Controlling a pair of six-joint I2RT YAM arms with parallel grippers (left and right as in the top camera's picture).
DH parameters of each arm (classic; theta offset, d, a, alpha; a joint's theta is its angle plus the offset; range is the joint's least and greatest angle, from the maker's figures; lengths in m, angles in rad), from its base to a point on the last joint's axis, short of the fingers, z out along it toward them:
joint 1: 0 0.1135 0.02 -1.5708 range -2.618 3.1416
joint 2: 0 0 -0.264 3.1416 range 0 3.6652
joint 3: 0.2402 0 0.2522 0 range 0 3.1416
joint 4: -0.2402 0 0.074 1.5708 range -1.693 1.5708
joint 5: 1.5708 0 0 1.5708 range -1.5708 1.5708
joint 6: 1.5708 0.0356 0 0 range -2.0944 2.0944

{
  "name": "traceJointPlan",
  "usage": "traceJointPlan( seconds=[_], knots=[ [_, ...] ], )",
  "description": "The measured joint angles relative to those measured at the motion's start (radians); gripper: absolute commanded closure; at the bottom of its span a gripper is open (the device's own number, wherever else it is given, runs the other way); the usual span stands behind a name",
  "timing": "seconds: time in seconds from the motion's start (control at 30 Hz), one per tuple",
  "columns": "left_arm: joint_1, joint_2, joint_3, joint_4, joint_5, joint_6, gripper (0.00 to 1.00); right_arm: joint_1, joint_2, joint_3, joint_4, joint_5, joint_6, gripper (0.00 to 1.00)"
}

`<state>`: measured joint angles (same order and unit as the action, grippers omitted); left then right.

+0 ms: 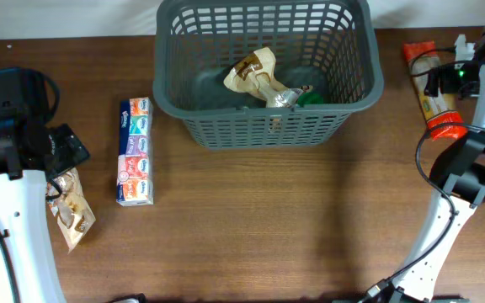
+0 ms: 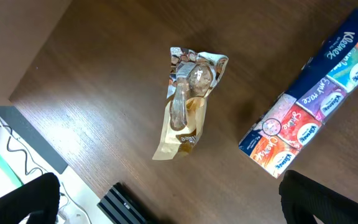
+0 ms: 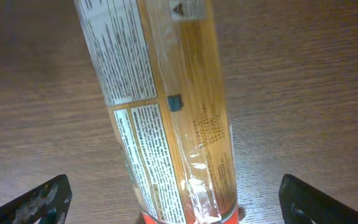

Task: Pack container
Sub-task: 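Lower the right gripper onto the red-capped bread stick package and grasp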

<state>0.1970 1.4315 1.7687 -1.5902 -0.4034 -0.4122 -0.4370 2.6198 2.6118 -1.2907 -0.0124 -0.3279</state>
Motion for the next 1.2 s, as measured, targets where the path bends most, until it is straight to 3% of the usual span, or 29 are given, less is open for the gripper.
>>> traceJointPlan(
  seconds=[1.2],
  knots=[
    [0.000, 0.000, 0.000, 0.000, 0.000, 0.000, 0.00, -0.001, 0.108, -0.005, -0.108, 0.068, -0.054, 0.01]
  ],
)
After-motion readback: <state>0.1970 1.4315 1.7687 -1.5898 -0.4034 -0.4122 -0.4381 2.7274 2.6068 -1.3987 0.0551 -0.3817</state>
